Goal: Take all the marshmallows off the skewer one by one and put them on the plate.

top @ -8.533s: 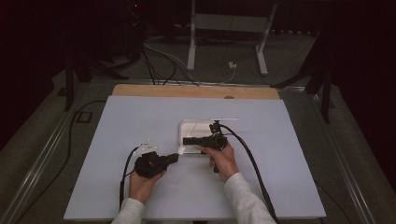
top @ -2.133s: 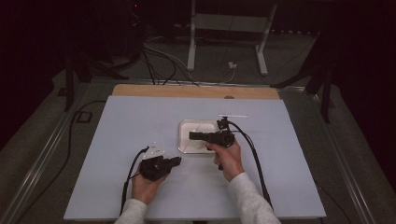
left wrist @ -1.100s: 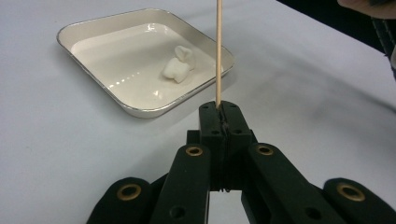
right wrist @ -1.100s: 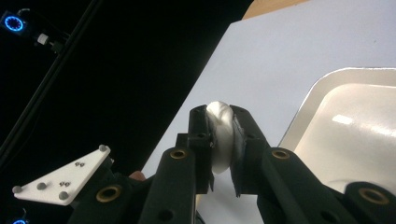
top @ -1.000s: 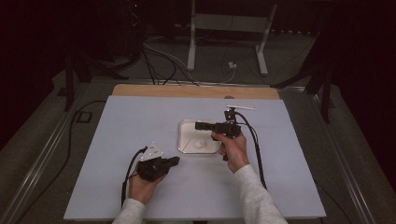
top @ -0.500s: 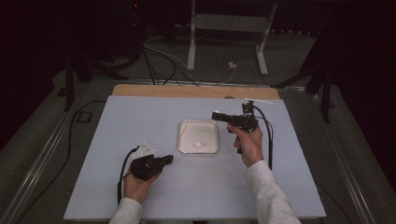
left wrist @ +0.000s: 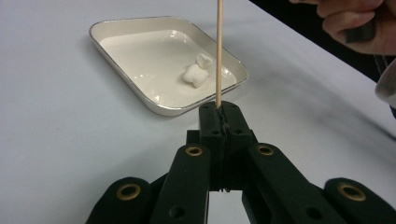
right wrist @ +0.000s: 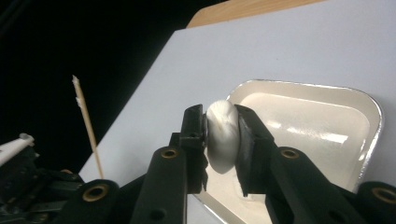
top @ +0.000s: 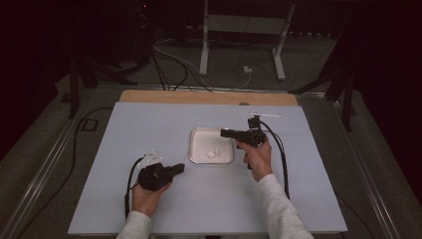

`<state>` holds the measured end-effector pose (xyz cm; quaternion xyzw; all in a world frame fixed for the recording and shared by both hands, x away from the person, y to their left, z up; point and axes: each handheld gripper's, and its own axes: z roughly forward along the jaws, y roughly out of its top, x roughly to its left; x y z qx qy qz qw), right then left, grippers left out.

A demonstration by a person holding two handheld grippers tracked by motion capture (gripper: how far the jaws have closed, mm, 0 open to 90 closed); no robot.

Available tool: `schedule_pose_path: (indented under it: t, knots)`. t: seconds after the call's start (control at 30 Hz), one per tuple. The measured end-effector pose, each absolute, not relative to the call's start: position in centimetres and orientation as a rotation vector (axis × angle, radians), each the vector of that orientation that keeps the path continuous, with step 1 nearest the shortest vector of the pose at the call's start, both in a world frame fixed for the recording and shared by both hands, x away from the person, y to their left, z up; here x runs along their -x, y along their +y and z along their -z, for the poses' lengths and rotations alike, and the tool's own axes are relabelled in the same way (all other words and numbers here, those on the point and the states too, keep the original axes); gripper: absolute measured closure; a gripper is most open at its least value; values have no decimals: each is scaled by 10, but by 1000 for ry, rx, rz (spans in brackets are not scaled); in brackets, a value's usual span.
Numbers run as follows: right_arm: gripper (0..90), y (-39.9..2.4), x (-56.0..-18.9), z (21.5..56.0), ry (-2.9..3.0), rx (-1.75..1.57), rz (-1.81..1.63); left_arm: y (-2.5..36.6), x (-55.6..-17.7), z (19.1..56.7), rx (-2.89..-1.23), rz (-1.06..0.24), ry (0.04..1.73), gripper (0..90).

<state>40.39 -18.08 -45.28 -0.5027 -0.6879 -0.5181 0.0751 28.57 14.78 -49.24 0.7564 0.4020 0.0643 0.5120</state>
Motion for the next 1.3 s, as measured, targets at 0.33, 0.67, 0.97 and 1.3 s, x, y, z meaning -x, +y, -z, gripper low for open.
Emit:
schedule_pose_path:
  t: [0.33, 0.67, 0.97, 1.3]
  knots:
    - [717, -174, -408, 466, -2168, 1568, 1461, 145, -286, 493, -1819, -137, 964, 900]
    - [394, -169, -408, 474, -2181, 1572, 1442, 147, -287, 492, -1796, -130, 971, 900]
    - [81, -168, -395, 469, -2277, 1489, 1527, 146, -287, 491, -1774, -120, 994, 900]
    - [0, -165, -377, 461, -2388, 1421, 1577, 143, -292, 480, -1746, -104, 995, 900]
